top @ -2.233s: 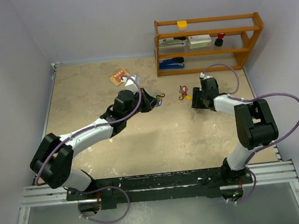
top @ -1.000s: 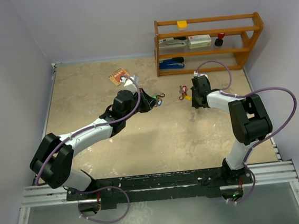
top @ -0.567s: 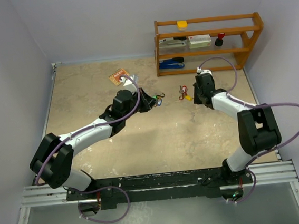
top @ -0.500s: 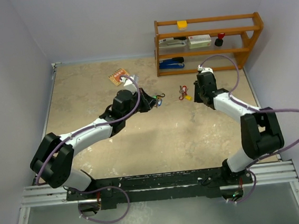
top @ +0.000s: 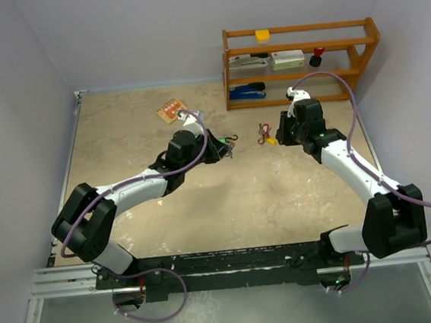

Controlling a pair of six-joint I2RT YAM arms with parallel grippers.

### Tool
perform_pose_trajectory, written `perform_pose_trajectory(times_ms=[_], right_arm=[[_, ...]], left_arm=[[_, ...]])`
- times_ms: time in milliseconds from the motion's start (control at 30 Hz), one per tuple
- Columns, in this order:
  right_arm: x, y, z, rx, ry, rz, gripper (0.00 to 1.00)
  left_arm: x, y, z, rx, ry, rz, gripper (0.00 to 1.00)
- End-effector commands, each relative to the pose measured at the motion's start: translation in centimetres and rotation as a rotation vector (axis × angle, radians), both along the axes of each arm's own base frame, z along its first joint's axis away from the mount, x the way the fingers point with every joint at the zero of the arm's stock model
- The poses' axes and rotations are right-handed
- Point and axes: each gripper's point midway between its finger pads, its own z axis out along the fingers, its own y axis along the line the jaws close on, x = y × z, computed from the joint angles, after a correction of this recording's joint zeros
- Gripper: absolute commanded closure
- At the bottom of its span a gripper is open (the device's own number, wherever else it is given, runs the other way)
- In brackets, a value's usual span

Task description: Put the keys on the keyring

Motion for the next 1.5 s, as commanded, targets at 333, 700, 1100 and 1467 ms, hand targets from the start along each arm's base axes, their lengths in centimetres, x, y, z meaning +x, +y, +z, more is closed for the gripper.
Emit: perform_pose_trajectory(times_ms=[333, 700, 1100, 1467], right_arm=[[-3.1, 5.4, 0.6, 0.104, 0.203, 0.38, 0.79], [-4.8, 6.4, -1.3, 0.042, 0.312, 0.441, 0.8], [-4.0, 7.2, 0.2, 0.036, 0.283, 0.469, 0.81], [-3.5, 8.3, 1.6, 0.041, 0.251, 0.477, 0.81]], left_arm=[[0.4, -0.8, 1.1, -0.06, -0.035, -0.026, 1.0], [0.4, -0.5, 0.7, -0.039, -0.03, -0.018, 1.0], [-0.1, -1.5, 0.0, -0.038, -0.02, -0.082, 1.0], [0.4, -2.7, 0.0, -0.051, -0.026, -0.08, 1.0]])
